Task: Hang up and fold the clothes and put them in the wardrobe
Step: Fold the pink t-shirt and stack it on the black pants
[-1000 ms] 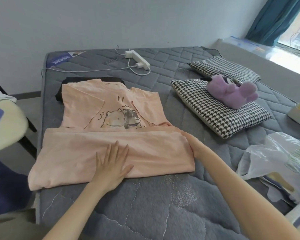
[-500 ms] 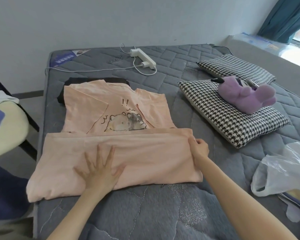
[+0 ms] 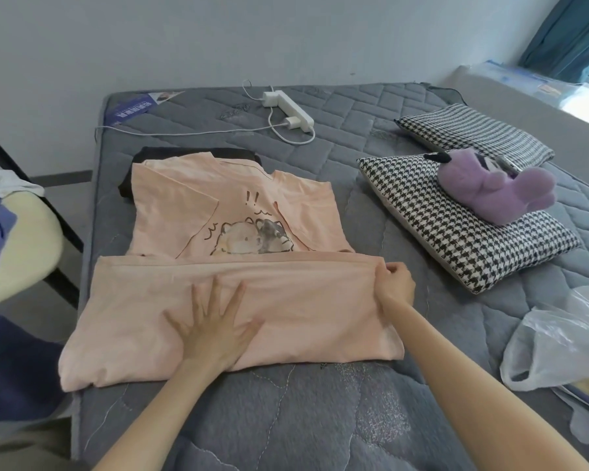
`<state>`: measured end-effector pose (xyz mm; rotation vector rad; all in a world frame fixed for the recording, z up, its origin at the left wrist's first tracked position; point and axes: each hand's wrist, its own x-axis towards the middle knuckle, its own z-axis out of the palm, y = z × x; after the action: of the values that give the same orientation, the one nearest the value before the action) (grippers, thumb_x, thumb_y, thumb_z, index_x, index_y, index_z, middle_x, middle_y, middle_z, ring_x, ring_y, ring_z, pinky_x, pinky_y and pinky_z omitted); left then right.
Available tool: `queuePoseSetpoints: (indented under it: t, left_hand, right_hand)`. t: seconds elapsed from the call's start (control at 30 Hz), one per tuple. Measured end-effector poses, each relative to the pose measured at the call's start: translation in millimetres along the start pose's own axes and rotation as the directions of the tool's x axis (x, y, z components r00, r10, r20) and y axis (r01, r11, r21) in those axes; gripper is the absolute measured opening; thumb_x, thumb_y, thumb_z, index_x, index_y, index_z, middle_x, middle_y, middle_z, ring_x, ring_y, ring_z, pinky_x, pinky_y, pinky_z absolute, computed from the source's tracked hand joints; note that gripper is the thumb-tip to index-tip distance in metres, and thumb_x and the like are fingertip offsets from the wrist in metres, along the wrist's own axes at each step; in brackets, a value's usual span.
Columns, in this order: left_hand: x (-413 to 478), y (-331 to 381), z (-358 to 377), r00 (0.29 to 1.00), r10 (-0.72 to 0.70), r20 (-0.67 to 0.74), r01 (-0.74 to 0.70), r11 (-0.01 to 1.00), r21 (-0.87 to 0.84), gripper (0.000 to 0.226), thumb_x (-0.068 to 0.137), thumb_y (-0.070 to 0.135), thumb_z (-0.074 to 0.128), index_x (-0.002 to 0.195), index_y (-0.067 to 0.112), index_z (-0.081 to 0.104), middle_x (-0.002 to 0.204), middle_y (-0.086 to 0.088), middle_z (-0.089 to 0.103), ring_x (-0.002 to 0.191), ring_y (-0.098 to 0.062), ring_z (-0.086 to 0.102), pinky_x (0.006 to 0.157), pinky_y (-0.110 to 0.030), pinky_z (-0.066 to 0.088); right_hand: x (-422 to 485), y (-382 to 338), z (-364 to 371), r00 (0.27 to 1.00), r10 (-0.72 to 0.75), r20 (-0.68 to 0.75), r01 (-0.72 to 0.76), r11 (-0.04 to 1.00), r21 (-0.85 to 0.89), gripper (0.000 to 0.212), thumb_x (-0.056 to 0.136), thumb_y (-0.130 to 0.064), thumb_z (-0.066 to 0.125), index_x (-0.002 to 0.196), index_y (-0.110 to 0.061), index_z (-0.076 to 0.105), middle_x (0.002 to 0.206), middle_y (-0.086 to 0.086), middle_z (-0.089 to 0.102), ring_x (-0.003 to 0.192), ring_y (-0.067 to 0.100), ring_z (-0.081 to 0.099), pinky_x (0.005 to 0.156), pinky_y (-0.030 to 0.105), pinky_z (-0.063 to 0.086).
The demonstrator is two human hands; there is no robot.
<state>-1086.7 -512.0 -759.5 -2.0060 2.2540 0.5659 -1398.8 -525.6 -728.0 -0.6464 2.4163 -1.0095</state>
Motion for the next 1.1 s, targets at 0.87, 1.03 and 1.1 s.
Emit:
queuePoseSetpoints:
  t: [0.87, 1.03, 1.1]
  left_hand:
    - [-41, -97, -7, 0.953, -0.201, -0.227, 0.191, 0.979, -0.068, 0.075, 0.085, 0.064, 0.002, 0.152, 0.032, -0.007, 0.158, -0.008, -0.020, 0.145, -0.027, -0.020, 0.117, -0.046, -0.014]
    - [-50, -95, -5, 0.979, 0.191, -0.068, -0.186, 0.980, 0.064, 0.088, 0.076, 0.083, 0.007, 0.142, 0.038, -0.028, 0.147, -0.001, -0.043, 0.136, -0.024, -0.040, 0.109, -0.049, -0.022]
    - [-54, -97, -2, 0.941, 0.339, -0.021, -0.327, 0.921, 0.211, 0.095, 0.068, 0.089, -0.004, 0.145, 0.037, -0.024, 0.150, -0.002, -0.038, 0.140, -0.029, -0.033, 0.113, -0.050, -0.016]
  right_hand:
    - [-85, 61, -23, 0.804, -0.425, 0.415, 0.591, 0.508, -0.627, 0.064, 0.101, -0.052, 0.020, 0.155, -0.025, -0.001, 0.163, 0.005, -0.006, 0.149, 0.026, -0.009, 0.118, 0.055, -0.003]
    - [-119, 57, -15, 0.381, -0.588, 0.714, 0.916, 0.135, -0.378, 0.071, 0.093, -0.068, 0.010, 0.153, -0.034, -0.006, 0.160, -0.009, -0.013, 0.149, 0.022, -0.013, 0.112, 0.055, -0.019]
    - [-129, 62, -10, 0.203, -0.574, 0.794, 0.961, -0.040, -0.275, 0.074, 0.093, -0.069, 0.017, 0.155, -0.029, 0.007, 0.161, -0.006, 0.001, 0.149, 0.023, -0.002, 0.115, 0.059, -0.009]
